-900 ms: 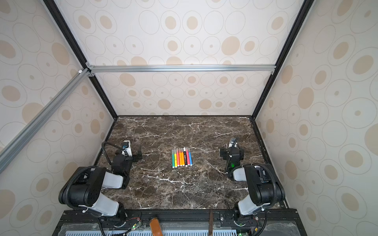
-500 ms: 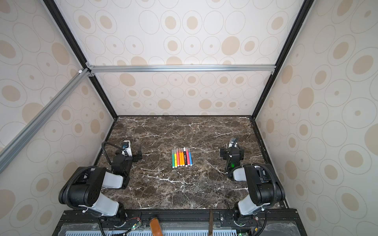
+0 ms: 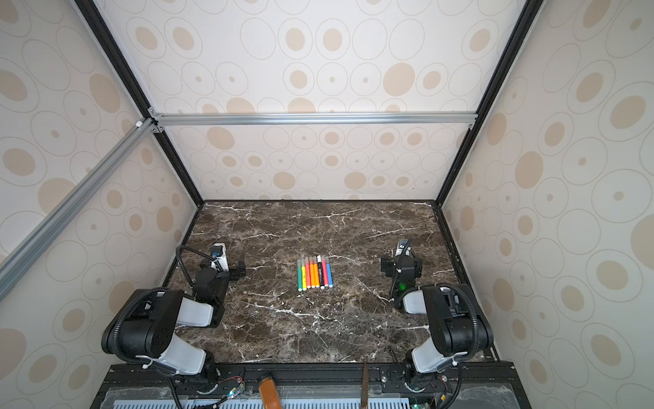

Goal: Remove pen caps from pens
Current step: Pick up the pen from the center of the table.

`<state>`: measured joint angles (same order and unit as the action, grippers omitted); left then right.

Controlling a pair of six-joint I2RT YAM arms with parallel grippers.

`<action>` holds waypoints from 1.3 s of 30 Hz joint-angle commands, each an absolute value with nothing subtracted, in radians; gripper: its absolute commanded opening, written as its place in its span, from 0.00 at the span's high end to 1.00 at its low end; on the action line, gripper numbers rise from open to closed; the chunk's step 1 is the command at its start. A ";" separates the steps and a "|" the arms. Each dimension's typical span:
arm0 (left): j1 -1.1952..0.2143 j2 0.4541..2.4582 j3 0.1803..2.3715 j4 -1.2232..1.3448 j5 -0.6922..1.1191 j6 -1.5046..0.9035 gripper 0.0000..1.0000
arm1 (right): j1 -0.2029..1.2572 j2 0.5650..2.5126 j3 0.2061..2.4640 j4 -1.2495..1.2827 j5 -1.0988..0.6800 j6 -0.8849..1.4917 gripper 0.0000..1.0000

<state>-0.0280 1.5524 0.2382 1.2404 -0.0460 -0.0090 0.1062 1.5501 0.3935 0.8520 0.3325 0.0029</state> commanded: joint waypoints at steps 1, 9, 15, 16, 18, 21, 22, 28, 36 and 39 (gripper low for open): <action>-0.020 1.553 0.258 1.243 -0.037 -0.011 0.00 | 0.106 1.548 0.403 0.852 0.331 0.007 0.00; -0.022 1.390 0.346 0.968 -0.194 -0.070 0.00 | 0.141 1.385 0.445 0.676 0.446 -0.017 0.01; -0.023 1.150 0.418 0.670 -0.257 -0.368 0.00 | 0.148 1.150 0.687 0.164 0.332 0.177 0.01; -0.023 1.132 0.446 0.596 -0.250 -0.409 0.00 | 0.147 1.146 0.739 0.065 0.269 0.195 0.02; -0.023 1.111 0.493 0.473 -0.223 -0.484 0.00 | 0.149 1.155 0.810 -0.060 0.153 0.249 0.02; -0.036 1.088 0.513 0.376 -0.155 -0.519 0.00 | 0.191 1.204 0.891 -0.193 0.040 0.316 0.04; -0.043 1.082 0.513 0.353 -0.137 -0.521 0.00 | 0.244 1.235 0.938 -0.252 0.075 0.309 0.05; -0.107 1.096 0.512 0.326 -0.026 -0.532 0.00 | 0.556 1.512 1.256 -0.593 0.271 0.304 0.13; -0.158 1.146 0.539 0.307 -0.014 -0.528 0.01 | 0.640 1.752 1.400 -0.659 0.189 0.344 0.27; -0.165 1.148 0.544 0.296 -0.011 -0.525 0.01 | 0.642 1.798 1.412 -0.678 0.177 0.345 0.30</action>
<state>-0.1589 1.1465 0.4965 0.3153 -0.0235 -0.5053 0.6346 1.7779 1.3842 -0.5961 0.1825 0.3202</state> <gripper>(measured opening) 0.992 0.705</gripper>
